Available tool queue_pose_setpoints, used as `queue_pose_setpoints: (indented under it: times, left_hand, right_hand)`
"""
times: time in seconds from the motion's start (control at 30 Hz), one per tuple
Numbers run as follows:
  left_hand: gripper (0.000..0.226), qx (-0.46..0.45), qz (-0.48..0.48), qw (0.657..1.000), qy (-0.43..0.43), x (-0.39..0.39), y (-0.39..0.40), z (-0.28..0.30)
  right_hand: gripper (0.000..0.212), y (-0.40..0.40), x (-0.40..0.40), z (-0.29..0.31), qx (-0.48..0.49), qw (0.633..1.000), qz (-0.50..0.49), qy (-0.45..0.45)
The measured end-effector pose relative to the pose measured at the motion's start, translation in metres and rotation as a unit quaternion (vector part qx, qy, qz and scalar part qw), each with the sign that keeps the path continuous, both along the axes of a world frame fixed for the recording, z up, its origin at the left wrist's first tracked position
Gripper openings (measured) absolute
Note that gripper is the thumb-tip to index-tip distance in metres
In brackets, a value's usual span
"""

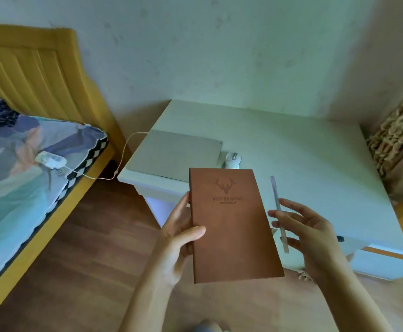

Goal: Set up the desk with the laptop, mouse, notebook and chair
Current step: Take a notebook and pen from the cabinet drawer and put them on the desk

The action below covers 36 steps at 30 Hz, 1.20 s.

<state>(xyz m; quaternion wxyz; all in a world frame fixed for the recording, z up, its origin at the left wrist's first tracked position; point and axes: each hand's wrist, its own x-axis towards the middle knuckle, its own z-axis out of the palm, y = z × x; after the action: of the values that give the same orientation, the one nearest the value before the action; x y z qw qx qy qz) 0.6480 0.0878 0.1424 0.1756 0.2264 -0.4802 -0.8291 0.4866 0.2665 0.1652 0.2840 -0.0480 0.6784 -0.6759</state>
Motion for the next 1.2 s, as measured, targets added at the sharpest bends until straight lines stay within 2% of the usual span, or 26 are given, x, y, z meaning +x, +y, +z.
queue_pose_setpoints:
  times: [0.07,0.13,0.3,0.57,0.87,1.2]
  left_hand:
    - [0.072,0.026,-0.008,1.0,-0.016,-0.03,-0.016,-0.006]
    - [0.074,0.012,-0.031,0.998,-0.045,-0.069,-0.035,-0.015]
    - [0.076,0.065,-0.088,0.992,-0.059,-0.166,-0.075,-0.049]
    - [0.078,0.082,-0.18,0.973,-0.115,-0.292,-0.107,-0.097]
    - [0.075,0.095,-0.201,0.953,-0.205,-0.37,-0.093,-0.15]
    - [0.077,0.075,-0.138,0.958,-0.241,-0.404,-0.083,-0.189]
  right_hand:
    - [0.027,-0.012,-0.027,-0.008,0.01,1.0,-0.013,-0.001]
    - [0.027,-0.024,-0.055,-0.018,0.016,0.999,-0.035,-0.006]
    - [0.027,-0.052,-0.127,-0.052,0.045,0.993,-0.107,-0.025]
    - [0.029,-0.071,-0.223,-0.102,0.08,0.976,-0.187,-0.08]
    - [0.024,-0.063,-0.295,-0.159,0.149,0.955,-0.239,-0.091]
    - [0.016,-0.058,-0.335,-0.216,0.272,0.931,-0.238,-0.048]
